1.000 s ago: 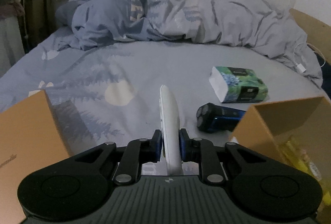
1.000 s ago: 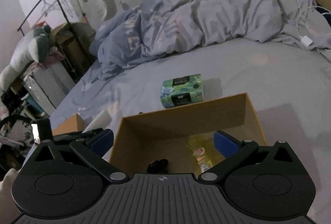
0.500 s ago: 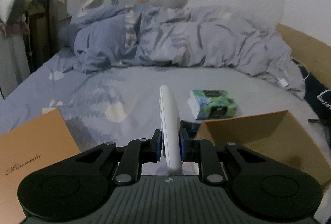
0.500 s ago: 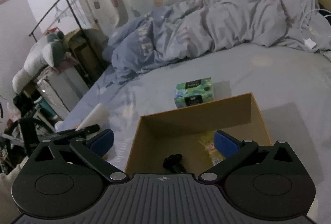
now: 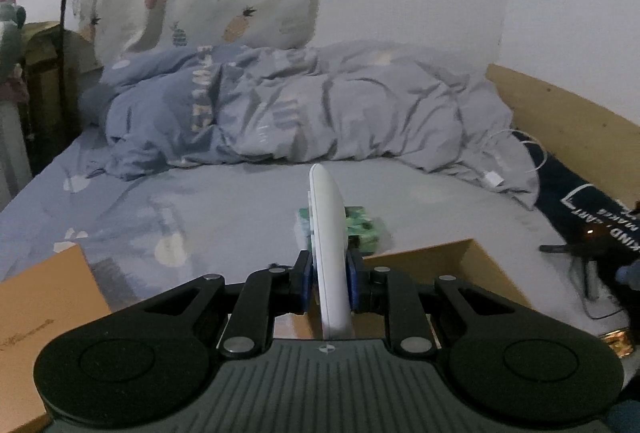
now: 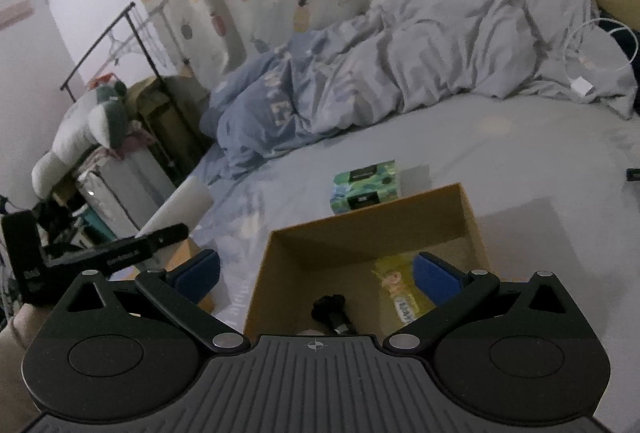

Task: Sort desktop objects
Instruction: 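Lift the white remote with the left tool and carry it to the box, then lower the remote into the box and open the left tool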

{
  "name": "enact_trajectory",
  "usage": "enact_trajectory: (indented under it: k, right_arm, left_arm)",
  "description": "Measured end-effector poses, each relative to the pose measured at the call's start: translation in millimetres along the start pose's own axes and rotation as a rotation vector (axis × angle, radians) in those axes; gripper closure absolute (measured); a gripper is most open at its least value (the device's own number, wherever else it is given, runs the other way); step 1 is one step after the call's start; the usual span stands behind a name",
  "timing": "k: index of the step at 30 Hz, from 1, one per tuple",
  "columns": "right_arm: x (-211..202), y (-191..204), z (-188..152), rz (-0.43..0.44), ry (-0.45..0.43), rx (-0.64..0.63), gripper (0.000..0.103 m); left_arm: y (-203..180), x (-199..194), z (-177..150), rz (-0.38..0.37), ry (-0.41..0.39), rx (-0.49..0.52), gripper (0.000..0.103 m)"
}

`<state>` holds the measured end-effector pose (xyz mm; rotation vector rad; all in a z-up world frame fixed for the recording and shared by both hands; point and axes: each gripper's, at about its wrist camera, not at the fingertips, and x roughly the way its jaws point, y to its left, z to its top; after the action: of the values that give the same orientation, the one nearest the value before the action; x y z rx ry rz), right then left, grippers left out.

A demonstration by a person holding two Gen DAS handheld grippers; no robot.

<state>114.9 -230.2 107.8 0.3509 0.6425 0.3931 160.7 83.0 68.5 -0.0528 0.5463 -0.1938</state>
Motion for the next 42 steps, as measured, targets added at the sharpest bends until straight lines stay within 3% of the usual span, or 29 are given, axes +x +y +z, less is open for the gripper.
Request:
enact_trajectory:
  k: [24,42]
  right_arm:
    - [-50.4,-61.6,-15.0,-0.069,-0.046,0.073,0.0]
    - [-39.3,-89.7,-24.4,-0.084,-0.011,0.115,0.0]
  left_arm:
    - [-84.7,27.9,-28.8,-0.106,0.083,0.048,0.083]
    - [-89.2,75.0,-78.5,-0.064,0.278,0.076,0.083]
